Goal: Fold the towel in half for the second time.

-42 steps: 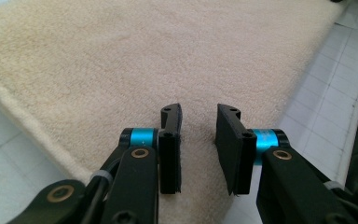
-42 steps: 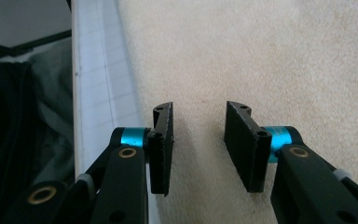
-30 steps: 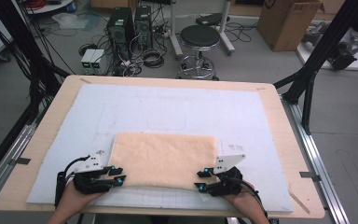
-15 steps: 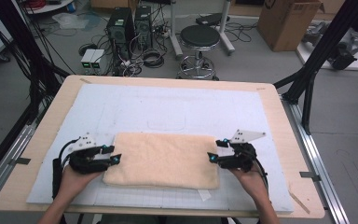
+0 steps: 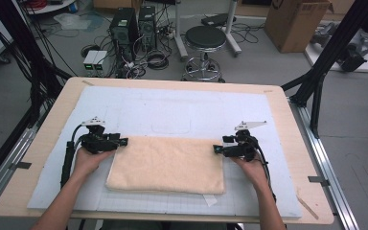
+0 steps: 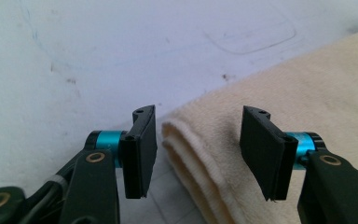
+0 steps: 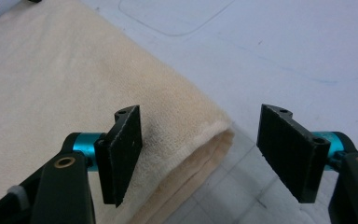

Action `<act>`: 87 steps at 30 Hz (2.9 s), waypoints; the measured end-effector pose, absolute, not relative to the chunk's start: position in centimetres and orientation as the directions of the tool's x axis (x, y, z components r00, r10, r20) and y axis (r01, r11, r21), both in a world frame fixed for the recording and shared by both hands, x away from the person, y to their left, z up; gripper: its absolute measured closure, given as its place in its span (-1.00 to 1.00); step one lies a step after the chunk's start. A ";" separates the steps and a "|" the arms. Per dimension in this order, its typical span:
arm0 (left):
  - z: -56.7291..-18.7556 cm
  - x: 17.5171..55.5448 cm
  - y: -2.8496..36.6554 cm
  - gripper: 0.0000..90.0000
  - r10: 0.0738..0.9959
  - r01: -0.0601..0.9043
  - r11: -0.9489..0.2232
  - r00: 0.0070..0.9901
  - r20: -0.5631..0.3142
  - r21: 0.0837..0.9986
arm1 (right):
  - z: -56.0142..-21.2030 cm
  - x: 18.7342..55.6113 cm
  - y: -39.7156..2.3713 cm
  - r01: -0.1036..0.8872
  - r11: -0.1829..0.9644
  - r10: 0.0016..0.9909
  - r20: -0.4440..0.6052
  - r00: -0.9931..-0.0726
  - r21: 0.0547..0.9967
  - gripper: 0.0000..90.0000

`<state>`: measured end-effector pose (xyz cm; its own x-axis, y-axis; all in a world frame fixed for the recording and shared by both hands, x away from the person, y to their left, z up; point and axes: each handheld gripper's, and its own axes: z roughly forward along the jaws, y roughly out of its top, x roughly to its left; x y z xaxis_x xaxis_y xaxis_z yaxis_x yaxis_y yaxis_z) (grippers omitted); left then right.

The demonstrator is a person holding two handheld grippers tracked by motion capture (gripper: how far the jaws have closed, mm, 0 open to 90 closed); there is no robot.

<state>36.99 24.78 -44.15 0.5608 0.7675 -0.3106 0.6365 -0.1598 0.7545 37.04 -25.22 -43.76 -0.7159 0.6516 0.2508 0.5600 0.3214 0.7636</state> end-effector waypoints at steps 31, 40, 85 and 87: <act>-42.8 38.2 24.7 0.77 0.788 0.608 -0.130 0.543 -0.290 0.783 | -41.4 38.0 -23.6 0.518 0.390 0.629 0.191 -0.754 0.762 0.72; -42.9 40.7 25.0 0.77 0.823 0.608 -0.060 0.479 -0.305 0.791 | -40.9 41.5 -22.7 0.533 0.352 0.688 0.174 -0.705 0.769 0.72; -40.1 36.0 25.7 -0.19 0.768 0.473 -0.189 0.618 -0.171 0.861 | -38.0 37.7 -22.9 0.503 0.291 0.727 0.154 -0.669 0.814 -0.72; -40.2 35.6 25.7 -0.21 0.766 0.475 -0.207 0.623 -0.161 0.855 | -38.0 37.5 -23.0 0.501 0.293 0.720 0.157 -0.676 0.815 -0.72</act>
